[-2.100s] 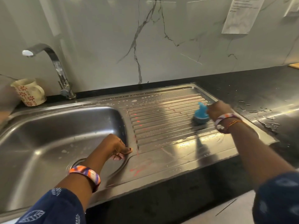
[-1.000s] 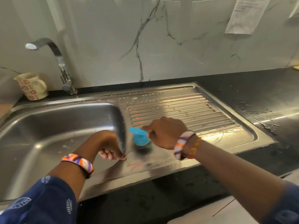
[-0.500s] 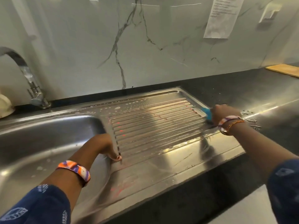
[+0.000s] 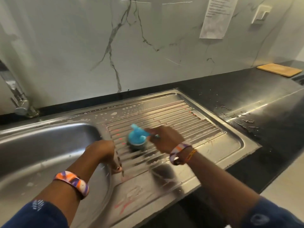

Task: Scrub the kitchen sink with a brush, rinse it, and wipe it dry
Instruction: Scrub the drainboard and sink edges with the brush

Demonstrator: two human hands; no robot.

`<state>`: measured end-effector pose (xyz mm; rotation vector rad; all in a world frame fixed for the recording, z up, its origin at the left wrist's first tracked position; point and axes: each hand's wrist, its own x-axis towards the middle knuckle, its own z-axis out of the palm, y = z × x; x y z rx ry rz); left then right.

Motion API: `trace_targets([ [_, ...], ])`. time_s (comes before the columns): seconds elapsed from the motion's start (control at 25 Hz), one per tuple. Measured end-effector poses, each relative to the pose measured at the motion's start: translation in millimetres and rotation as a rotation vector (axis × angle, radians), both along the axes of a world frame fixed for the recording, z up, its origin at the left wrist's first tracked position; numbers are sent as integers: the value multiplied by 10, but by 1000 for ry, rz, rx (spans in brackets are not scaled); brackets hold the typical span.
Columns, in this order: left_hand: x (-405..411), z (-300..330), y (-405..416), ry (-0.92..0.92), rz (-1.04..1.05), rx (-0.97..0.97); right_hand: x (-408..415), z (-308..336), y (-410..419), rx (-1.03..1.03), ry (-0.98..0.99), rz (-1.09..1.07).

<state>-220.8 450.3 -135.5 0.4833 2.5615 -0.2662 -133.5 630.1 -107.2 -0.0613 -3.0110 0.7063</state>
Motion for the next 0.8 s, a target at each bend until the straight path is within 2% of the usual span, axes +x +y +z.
trace_targets([
  [0.08, 6, 0, -17, -33, -36, 7, -105, 92, 511, 37, -45, -118],
  [0.24, -47, 14, -16, 15, -29, 53, -281, 205, 1567, 297, -139, -569],
  [0.36, -57, 2, -15, 44, -12, 61, -288, 121, 1722, 295, -100, -696],
  [0.48, -78, -26, -22, 53, -22, 93, -205, 15, 1128, 245, 9, -577],
  [0.68, -76, -30, -104, 81, -17, 175, 137, -133, -450, 152, 88, -47],
  [0.8, -58, -26, -148, 89, -1, 220, 94, -50, -444, 237, 97, -3],
])
